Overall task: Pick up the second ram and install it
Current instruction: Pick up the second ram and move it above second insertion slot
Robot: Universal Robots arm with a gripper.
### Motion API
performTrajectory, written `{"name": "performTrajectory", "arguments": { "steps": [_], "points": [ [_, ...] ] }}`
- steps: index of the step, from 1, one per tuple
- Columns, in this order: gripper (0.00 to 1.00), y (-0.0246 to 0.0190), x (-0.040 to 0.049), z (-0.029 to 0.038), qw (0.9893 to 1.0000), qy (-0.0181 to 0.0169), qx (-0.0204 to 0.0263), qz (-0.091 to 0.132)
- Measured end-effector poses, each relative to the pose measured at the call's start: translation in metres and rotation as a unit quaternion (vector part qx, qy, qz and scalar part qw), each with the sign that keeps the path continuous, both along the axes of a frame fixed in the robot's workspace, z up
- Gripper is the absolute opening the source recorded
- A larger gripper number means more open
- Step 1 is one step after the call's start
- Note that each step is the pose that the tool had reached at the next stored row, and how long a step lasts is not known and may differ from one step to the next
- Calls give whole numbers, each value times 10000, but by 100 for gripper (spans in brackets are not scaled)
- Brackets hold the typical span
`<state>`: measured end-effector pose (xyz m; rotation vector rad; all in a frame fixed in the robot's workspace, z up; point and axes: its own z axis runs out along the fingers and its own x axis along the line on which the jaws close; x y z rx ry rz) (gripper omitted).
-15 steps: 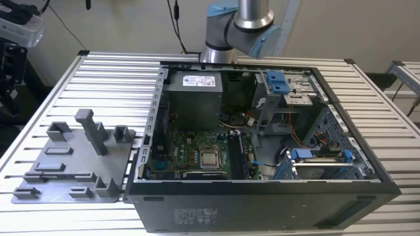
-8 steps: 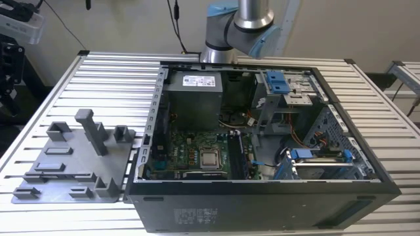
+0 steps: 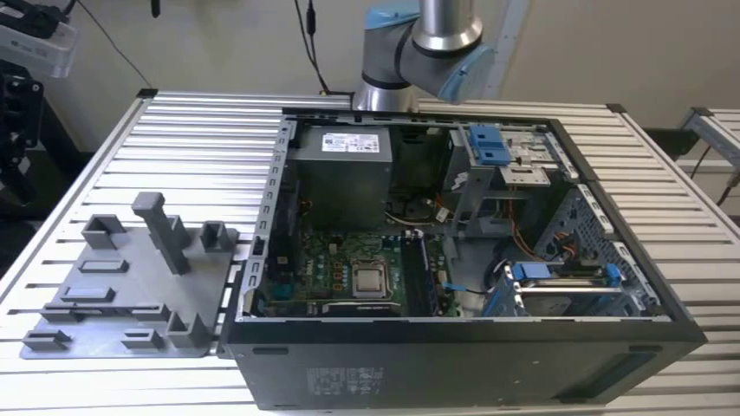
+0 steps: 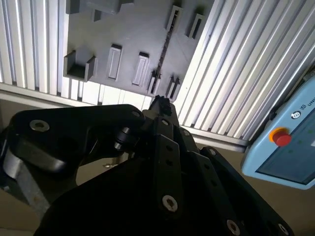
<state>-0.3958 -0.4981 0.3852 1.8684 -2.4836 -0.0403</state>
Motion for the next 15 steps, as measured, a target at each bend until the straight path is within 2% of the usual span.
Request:
{"name": "performTrajectory", "arguments": {
  "steps": [1,2,4,7,8,15],
  "points": [
    [17,0,0,0,10000,0,0,1],
    [17,0,0,0,10000,0,0,1],
    [30,0,0,0,10000,0,0,3],
    [36,0,0,0,10000,0,0,5],
    [42,0,0,0,10000,0,0,6],
    [42,0,0,0,10000,0,0,10]
  ]
}}
